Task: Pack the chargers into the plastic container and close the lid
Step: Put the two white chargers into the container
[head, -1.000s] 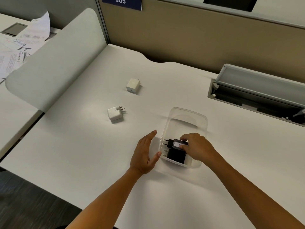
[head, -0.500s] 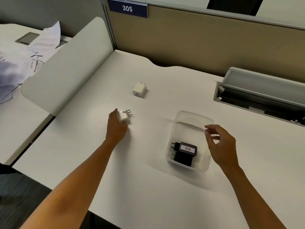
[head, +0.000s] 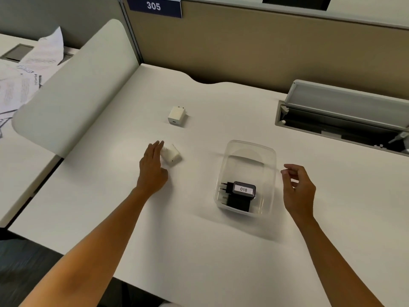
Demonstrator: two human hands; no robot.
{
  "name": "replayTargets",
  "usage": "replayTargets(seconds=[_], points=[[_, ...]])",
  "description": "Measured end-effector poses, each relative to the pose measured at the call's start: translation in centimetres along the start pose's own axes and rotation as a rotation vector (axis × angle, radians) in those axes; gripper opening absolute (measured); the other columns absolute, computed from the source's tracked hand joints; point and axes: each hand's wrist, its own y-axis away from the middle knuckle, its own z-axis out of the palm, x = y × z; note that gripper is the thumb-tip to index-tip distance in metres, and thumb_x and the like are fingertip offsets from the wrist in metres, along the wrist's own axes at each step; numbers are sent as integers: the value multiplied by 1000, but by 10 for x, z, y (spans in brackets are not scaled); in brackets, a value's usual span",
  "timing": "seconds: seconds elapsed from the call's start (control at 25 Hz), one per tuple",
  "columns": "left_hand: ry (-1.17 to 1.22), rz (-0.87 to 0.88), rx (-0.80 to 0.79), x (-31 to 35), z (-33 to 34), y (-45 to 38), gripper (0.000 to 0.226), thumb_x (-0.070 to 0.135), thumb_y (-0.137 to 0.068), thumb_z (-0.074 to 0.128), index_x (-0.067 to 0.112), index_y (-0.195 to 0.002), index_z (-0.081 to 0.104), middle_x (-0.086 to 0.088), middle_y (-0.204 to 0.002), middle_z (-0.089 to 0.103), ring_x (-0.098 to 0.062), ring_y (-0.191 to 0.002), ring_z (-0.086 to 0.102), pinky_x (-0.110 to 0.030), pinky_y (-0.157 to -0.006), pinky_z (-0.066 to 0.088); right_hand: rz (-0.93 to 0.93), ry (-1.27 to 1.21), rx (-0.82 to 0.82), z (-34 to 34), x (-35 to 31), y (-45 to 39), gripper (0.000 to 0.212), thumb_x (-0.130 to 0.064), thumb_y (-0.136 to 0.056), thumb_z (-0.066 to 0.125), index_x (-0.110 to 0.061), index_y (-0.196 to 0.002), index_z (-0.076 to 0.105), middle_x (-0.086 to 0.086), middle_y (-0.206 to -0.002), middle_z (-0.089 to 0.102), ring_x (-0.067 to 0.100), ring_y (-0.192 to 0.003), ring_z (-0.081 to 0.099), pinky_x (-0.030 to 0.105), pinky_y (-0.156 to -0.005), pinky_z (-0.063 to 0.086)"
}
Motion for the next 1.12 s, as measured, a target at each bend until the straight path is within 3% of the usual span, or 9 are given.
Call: replayTargets(seconds=[0.12, 0.2, 0.28, 0.36, 0.56, 0.76, 0.88, 0.96, 1.12], points=[[-228, 147, -281, -4, -16, -29, 97, -12, -79, 50, 30, -158, 12, 4, -167, 9, -23, -155, 3, -49, -119, 18, 16, 1, -27, 5, 8, 4, 13, -22, -96, 55, -27, -107, 60, -10, -90, 64, -5, -84, 61, 4, -62, 46], [-270, 191, -379, 1, -16, -40, 77, 3, -92, 57, 26, -157, 22, -4, -165, 20, -31, -150, 22, -50, -114, 29, 24, 20, -32, -1, 18, 8, 13, -22, -96, 56, -26, -107, 60, -9, -90, 64, -2, -84, 61, 5, -62, 46], [-214, 178, -413, 9, -14, -46, 67, 19, -92, 66, 16, -152, 35, -15, -150, 39, -40, -129, 49, -49, -104, 42, 38, 41, -34, -6, 28, 10, 13, -22, -96, 56, -25, -108, 59, -8, -90, 64, 0, -84, 61, 5, -62, 45], [-196, 124, -443, 22, -10, -46, 65, 28, -88, 72, 10, -142, 41, -17, -132, 48, -42, -109, 59, -48, -93, 49, 52, 66, -30, -10, 37, 12, 14, -23, -96, 56, -24, -109, 59, -8, -90, 64, 0, -84, 60, 7, -63, 46], [-78, 77, -414, 57, 0, -24, 61, 27, -85, 74, 7, -132, 41, -17, -126, 53, -37, -110, 56, -50, -91, 48, 44, 170, -79, -13, 61, 21, 18, -21, -97, 54, -19, -114, 59, -3, -104, 62, 15, -92, 60, 28, -82, 55], [150, 372, -156, 132, -3, -12, 59, 34, -85, 74, 17, -132, 42, -6, -124, 55, -20, -104, 52, -32, -84, 47, -3, 212, -66, -12, 66, 12, 29, -19, -97, 52, -14, -126, 53, 1, -114, 57, 17, -101, 56, 32, -88, 53], [162, 542, -286, 179, 10, -7, 60, 34, -87, 71, 18, -135, 40, -2, -128, 52, -14, -109, 46, -21, -86, 41, -31, 257, -56, -11, 70, 18, 31, -20, -97, 52, -14, -127, 52, 1, -116, 56, 15, -102, 54, 26, -88, 49], [71, 586, -410, 200, 23, -6, 60, 32, -88, 71, 14, -137, 41, -7, -131, 52, -20, -115, 46, -27, -91, 43, -45, 284, -55, -7, 70, 19, 30, -20, -97, 51, -13, -127, 52, 2, -116, 57, 15, -103, 54, 26, -89, 48], [-185, 480, -678, 212, 56, -2, 60, 26, -93, 66, 8, -141, 36, -13, -136, 48, -28, -126, 43, -38, -103, 41, -36, 287, -37, -1, 72, 29, 28, -15, -98, 49, -11, -125, 54, 4, -117, 59, 16, -106, 56, 22, -90, 46]])
